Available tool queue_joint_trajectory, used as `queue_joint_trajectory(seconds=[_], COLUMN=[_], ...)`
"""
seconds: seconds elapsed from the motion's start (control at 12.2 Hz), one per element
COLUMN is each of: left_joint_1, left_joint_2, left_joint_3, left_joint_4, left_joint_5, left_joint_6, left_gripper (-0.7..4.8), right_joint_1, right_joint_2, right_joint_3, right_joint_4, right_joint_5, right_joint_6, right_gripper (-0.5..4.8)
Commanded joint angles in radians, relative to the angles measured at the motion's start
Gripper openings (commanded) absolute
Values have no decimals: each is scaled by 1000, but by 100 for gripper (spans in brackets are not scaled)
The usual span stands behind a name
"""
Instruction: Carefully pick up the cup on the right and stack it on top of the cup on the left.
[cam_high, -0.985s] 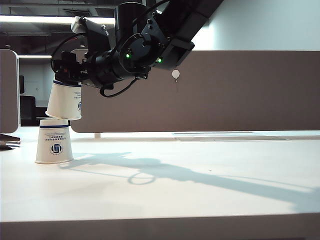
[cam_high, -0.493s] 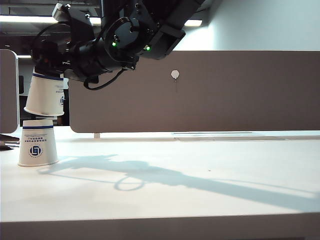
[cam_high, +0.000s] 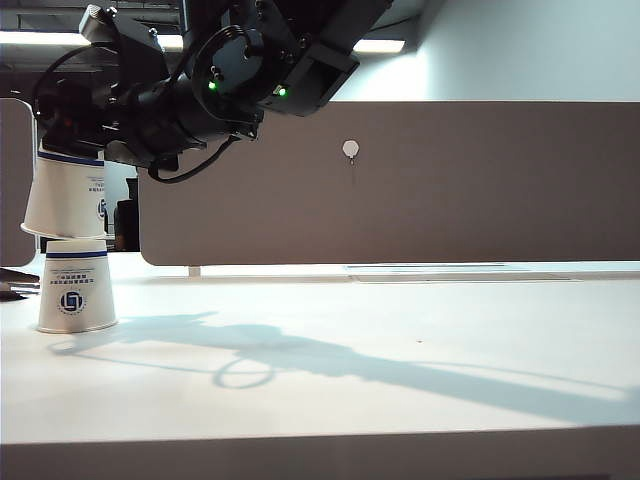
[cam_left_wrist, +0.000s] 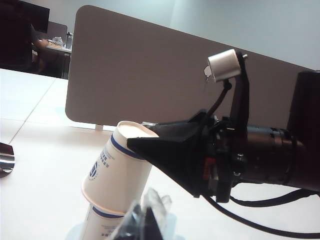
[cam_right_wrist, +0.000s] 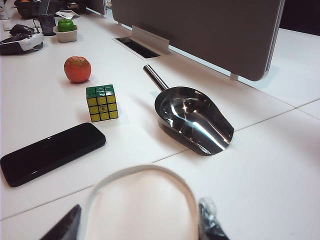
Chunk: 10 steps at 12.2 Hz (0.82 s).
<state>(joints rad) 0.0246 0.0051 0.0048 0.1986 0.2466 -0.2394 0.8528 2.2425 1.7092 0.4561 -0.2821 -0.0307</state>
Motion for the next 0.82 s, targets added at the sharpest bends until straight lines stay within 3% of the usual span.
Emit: queue_joint_trajectory(seconds=[0.08,0.82], left_joint_1=[0,0], left_joint_2=[0,0], left_joint_3=[2,2], left_joint_4=[13,21], left_joint_5=[4,27], left_joint_6=[2,-4], left_gripper=[-6,-6], right_joint_1=[0,-13], right_joint_2=[-6,15], right_joint_3=[5,5], right_joint_4=[10,-195], right_joint_5=[21,82], right_joint_6=[-5,-4], right_gripper=[260,261])
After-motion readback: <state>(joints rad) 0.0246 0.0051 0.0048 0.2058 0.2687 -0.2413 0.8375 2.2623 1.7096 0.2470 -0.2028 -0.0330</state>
